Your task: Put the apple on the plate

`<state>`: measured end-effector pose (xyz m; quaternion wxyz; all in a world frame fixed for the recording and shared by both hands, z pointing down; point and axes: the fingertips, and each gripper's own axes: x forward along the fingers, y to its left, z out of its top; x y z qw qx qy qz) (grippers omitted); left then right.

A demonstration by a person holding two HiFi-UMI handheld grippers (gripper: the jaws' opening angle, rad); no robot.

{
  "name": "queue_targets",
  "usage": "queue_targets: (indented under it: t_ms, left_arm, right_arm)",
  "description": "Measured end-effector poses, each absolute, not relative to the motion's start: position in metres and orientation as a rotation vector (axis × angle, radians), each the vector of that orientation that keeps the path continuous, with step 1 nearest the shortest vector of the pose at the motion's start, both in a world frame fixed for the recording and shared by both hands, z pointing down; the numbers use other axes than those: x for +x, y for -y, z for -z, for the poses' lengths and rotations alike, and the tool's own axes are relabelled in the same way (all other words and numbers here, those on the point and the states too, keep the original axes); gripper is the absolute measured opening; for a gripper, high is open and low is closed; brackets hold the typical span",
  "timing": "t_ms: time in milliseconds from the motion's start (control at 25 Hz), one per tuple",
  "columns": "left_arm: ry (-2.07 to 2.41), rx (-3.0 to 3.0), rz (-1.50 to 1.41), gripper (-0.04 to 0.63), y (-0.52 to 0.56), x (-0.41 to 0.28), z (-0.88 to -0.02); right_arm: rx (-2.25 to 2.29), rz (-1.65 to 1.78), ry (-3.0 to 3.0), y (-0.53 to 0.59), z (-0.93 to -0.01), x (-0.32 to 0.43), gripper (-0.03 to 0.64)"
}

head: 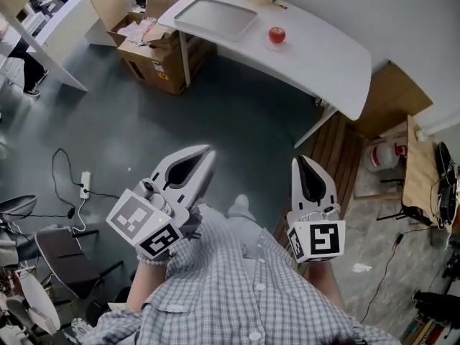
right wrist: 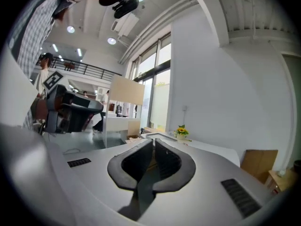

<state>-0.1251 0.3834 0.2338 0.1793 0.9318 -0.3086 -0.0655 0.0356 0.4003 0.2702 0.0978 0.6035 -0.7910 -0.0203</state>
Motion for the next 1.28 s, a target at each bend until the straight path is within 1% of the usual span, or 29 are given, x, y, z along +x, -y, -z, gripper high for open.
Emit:
queue_targets:
  t_ms: [360,640,800,1080,1280]
  left_arm:
    - [0.997,2.615,0.197,0.009,-0.322,-0.101,-0.226]
    - [1.043,2.612,0.235,0.009,-0.291,-0.078,-0.22]
    - [1.069,2.581,0.231,0.009,-0.279,-0.082,-0.228]
    - [1.088,2.547,0.235,0.009,-0.259,-0.082,-0.239]
    - [1.045,2.565,0.222,0.009,-0.228,-0.076,-0.243]
  right_arm:
    - [1.636,0.136,2.43,-0.323,-0.265,0.051,0.029]
    - [1.631,0.141,2.427,-0.287,-0.265,0.083,0.029]
    - [1.626,0.09,2.426,-0.27,-0.273,0.082,0.029]
    - [1.564,0.119,2.431,-0.257,-0.284,0.079,0.029]
    - [1.603,0.101,2.401,-0.231,-0.289,0.085,0.029]
